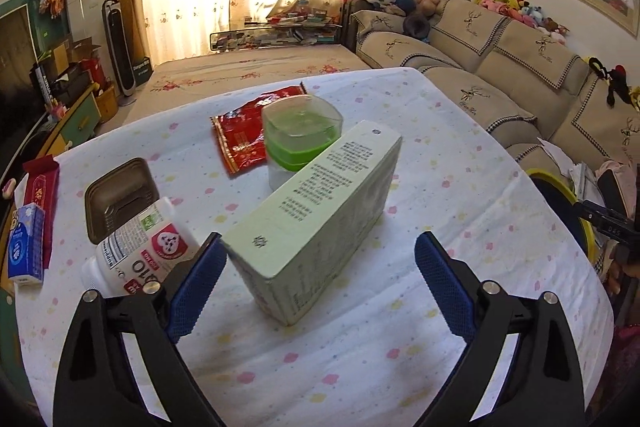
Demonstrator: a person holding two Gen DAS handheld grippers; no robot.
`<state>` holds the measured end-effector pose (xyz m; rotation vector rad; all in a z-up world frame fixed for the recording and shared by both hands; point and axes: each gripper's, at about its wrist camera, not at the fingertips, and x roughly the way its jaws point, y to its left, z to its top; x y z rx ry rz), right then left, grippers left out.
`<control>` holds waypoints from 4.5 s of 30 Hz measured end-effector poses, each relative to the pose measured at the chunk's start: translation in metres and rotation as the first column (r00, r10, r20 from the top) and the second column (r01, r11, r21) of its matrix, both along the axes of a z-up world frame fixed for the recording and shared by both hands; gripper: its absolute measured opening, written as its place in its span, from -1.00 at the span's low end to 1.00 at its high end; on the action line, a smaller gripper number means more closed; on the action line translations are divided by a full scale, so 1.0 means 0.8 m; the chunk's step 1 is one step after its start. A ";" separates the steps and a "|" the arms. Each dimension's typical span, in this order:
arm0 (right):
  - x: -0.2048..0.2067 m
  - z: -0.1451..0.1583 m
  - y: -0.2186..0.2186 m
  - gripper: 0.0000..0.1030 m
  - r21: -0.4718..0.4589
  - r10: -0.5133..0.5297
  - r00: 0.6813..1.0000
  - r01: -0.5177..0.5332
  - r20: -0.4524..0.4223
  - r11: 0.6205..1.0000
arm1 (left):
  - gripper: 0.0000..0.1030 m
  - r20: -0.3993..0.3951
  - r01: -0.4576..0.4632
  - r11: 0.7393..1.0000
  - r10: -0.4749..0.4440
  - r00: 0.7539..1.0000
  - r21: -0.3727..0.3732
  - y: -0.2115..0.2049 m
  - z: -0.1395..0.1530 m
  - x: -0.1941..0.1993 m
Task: Collect trash
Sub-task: 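Grasp the pale green box with the left gripper and lift it, then carry the green box over the bin and release it with the left gripper, then grasp the green-lidded plastic cup with the right gripper, then carry the plastic cup over the bin and open the right gripper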
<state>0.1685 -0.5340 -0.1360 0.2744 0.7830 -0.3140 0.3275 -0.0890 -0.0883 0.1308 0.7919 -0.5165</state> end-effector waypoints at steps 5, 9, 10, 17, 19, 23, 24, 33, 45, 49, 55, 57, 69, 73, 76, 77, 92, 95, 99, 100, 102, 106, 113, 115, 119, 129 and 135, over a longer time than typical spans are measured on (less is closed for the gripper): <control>-0.001 0.000 -0.001 0.35 0.010 0.005 1.000 -0.005 0.002 1.000 | 0.39 0.006 0.033 0.999 -0.033 0.999 0.034 -0.022 0.002 -0.007; -0.001 -0.003 0.000 0.35 0.015 0.012 1.000 -0.012 -0.001 1.000 | 0.14 -0.002 0.048 0.997 -0.048 0.999 0.066 -0.035 -0.005 -0.005; -0.001 -0.004 0.001 0.35 0.017 0.014 1.000 -0.014 -0.003 1.000 | 0.07 -0.006 0.050 0.996 -0.050 0.999 0.073 -0.038 -0.008 -0.003; -0.006 -0.008 -0.001 0.35 0.034 0.014 1.000 -0.014 -0.003 0.999 | -0.32 -0.014 0.089 0.994 -0.089 0.996 0.060 -0.052 -0.015 -0.001; -0.006 -0.008 -0.001 0.35 0.041 0.013 1.000 -0.013 0.001 0.999 | -0.42 -0.020 0.100 0.994 -0.099 0.995 0.042 -0.057 -0.015 -0.003; -0.010 -0.010 -0.003 0.35 0.052 0.012 1.000 -0.012 0.003 0.999 | -0.43 -0.017 0.104 0.993 -0.103 0.995 0.051 -0.071 -0.013 -0.014; -0.010 -0.011 -0.003 0.35 0.055 0.011 1.000 -0.012 0.003 0.998 | -0.43 -0.020 0.102 0.994 -0.101 0.995 0.049 -0.073 -0.013 -0.017; -0.019 -0.013 -0.011 0.35 0.078 0.003 1.000 -0.004 0.016 0.997 | -0.43 0.021 0.122 0.992 -0.123 0.992 0.041 -0.092 0.027 -0.063; -0.067 0.016 -0.038 0.35 0.080 -0.055 0.994 0.047 0.092 0.996 | -0.43 0.033 0.296 0.955 -0.297 0.954 0.027 -0.193 0.081 -0.122; -0.093 0.026 -0.053 0.35 0.065 -0.091 0.990 0.084 0.110 0.994 | -0.43 0.030 0.386 0.922 -0.387 0.922 0.034 -0.257 0.082 -0.141; -0.141 0.032 -0.087 0.35 0.088 -0.175 0.976 0.164 0.128 0.982 | -0.43 -0.022 0.499 0.865 -0.499 0.866 0.043 -0.360 0.062 -0.157; -0.154 0.032 -0.095 0.35 0.092 -0.194 0.972 0.183 0.131 0.979 | -0.43 -0.052 0.520 0.853 -0.518 0.854 0.044 -0.391 0.048 -0.156; -0.171 0.031 -0.105 0.35 0.127 -0.196 0.972 0.179 0.131 0.976 | -0.01 -0.100 0.451 0.893 -0.447 0.889 0.020 -0.411 0.013 -0.141; -0.153 0.035 -0.088 0.35 0.132 -0.141 0.981 0.124 0.133 0.984 | 0.21 -0.017 0.363 0.932 -0.363 0.932 0.003 -0.340 0.033 -0.145; -0.130 0.041 -0.064 0.35 0.122 -0.080 0.988 0.064 0.132 0.990 | 0.29 0.045 0.273 0.962 -0.273 0.961 0.001 -0.282 0.045 -0.144; -0.122 0.045 -0.055 0.35 0.116 -0.058 0.989 0.043 0.134 0.992 | 0.31 0.065 0.237 0.971 -0.237 0.969 0.004 -0.260 0.048 -0.144; 0.055 0.105 0.166 0.36 0.004 0.389 0.910 -0.393 0.145 0.919 | 0.66 0.147 -0.296 0.955 0.289 0.946 0.032 0.050 0.012 -0.104; 0.090 0.116 0.219 0.36 -0.029 0.467 0.872 -0.468 0.146 0.883 | 0.68 0.154 -0.337 0.941 0.329 0.932 0.029 0.075 0.003 -0.105; 0.136 0.119 0.293 0.36 -0.068 0.572 0.809 -0.568 0.139 0.820 | 0.68 0.102 -0.355 0.935 0.352 0.930 0.012 0.085 -0.003 -0.101; 0.147 0.118 0.308 0.36 -0.074 0.590 0.796 -0.585 0.136 0.807 | 0.68 0.086 -0.354 0.935 0.352 0.932 0.003 0.081 -0.004 -0.099; 0.171 0.117 0.340 0.36 -0.091 0.616 0.779 -0.609 0.119 0.788 | 0.68 0.060 -0.355 0.935 0.355 0.933 -0.005 0.085 -0.009 -0.096; 0.209 0.109 0.379 0.43 -0.138 0.616 0.782 -0.602 0.097 0.786 | 0.69 0.066 -0.379 0.926 0.378 0.923 -0.013 0.091 -0.006 -0.097; 0.264 0.077 0.403 0.43 -0.114 0.581 0.813 -0.574 0.039 0.811 | 0.69 0.053 -0.397 0.917 0.399 0.916 -0.041 0.100 -0.003 -0.097; 0.275 0.067 0.408 0.43 -0.107 0.571 0.821 -0.566 0.017 0.817 | 0.69 0.054 -0.394 0.918 0.396 0.917 -0.039 0.099 -0.003 -0.097; 0.288 0.053 0.407 0.32 -0.086 0.557 0.830 -0.556 -0.010 0.827 | 0.69 0.057 -0.386 0.922 0.387 0.920 -0.030 0.095 -0.004 -0.097; 0.290 0.046 0.400 -0.06 -0.069 0.557 0.831 -0.556 -0.005 0.829 | 0.69 0.057 -0.382 0.924 0.382 0.922 -0.014 0.091 -0.006 -0.095; 0.264 0.070 0.388 -0.06 -0.056 0.556 0.831 -0.554 0.023 0.831 | 0.69 0.049 -0.385 0.923 0.385 0.922 -0.016 0.093 -0.008 -0.094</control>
